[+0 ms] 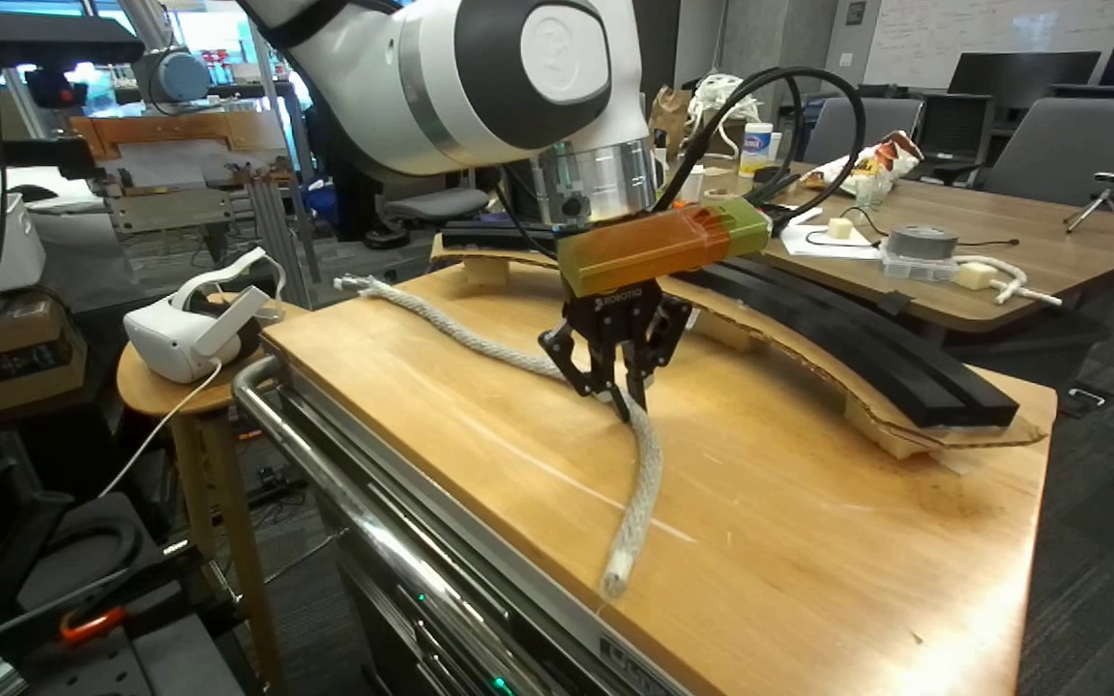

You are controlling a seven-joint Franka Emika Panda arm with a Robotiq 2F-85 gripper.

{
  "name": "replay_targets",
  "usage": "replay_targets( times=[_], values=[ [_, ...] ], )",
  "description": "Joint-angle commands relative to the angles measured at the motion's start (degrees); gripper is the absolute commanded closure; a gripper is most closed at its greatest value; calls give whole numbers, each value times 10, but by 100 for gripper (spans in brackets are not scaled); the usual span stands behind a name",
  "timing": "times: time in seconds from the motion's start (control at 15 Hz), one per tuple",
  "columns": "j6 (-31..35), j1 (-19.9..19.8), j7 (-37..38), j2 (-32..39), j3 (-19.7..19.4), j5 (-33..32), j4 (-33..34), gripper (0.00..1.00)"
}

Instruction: Place the rope along the middle of the black board

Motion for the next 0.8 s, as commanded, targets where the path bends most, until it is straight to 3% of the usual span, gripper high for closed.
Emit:
replay_targets(
  times=[0.0,0.13,0.47,0.73],
  values=[
    [-39,4,-3,5,-4,-12,27,97],
    [-74,7,-4,5,-5,-32,46,96],
    [-185,12,-11,10,-14,-151,121,96],
    [-231,10,-13,12,-17,-287,166,96]
  ],
)
